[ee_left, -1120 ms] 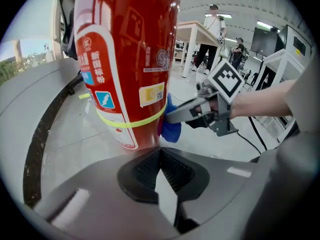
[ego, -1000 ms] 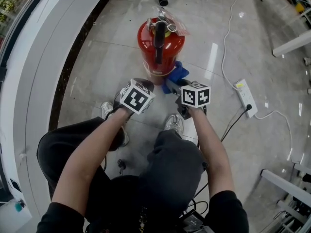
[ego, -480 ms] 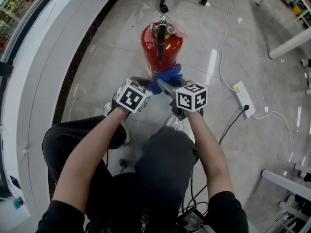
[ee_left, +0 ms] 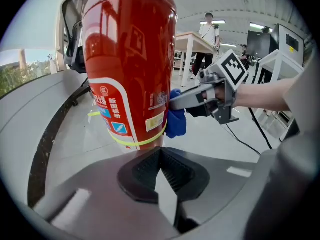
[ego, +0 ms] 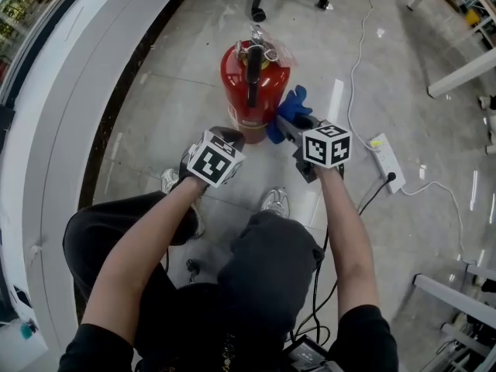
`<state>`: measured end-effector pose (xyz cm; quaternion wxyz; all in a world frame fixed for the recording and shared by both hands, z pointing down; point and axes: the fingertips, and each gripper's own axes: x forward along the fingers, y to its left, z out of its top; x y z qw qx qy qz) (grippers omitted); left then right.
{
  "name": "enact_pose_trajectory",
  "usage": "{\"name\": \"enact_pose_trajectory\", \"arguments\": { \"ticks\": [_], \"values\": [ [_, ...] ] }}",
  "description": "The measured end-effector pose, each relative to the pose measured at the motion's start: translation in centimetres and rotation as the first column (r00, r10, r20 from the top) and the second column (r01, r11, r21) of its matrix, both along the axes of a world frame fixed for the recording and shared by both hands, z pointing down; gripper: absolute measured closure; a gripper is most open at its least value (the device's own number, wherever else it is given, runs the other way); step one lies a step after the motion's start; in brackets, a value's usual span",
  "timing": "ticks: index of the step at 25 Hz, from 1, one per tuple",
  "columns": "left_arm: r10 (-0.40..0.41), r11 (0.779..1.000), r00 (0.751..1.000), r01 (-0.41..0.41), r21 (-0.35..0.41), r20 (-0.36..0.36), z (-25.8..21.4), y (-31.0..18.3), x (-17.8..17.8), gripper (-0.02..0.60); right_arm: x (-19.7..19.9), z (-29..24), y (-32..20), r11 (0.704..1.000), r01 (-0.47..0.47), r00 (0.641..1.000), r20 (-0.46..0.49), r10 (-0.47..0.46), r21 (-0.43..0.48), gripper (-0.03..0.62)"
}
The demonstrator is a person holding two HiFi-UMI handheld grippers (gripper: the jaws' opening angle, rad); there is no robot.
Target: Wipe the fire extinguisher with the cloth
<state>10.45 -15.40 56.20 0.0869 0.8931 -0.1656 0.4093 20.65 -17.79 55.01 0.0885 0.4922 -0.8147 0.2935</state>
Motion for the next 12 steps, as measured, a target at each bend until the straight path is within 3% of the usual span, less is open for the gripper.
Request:
{"name": "enact_pose_trajectory", "arguments": {
  "ticks": [7,12],
  "values": [
    [0.049,0.998,0.999,-0.048,-0.030,0.024,1.4,1.7,1.1,0.577,2.8,-0.1,-5.2,0.998,-0.066,0.995,0.070,0.066,0.005,0.525],
    [0.032,0.999,0.999,-0.032,-0.028,0.013,0.9,1.2,0.8,0.577,3.6,-1.3,-7.5,0.993,-0.115,0.989,0.096,0.113,0.016,0.525]
  ]
}}
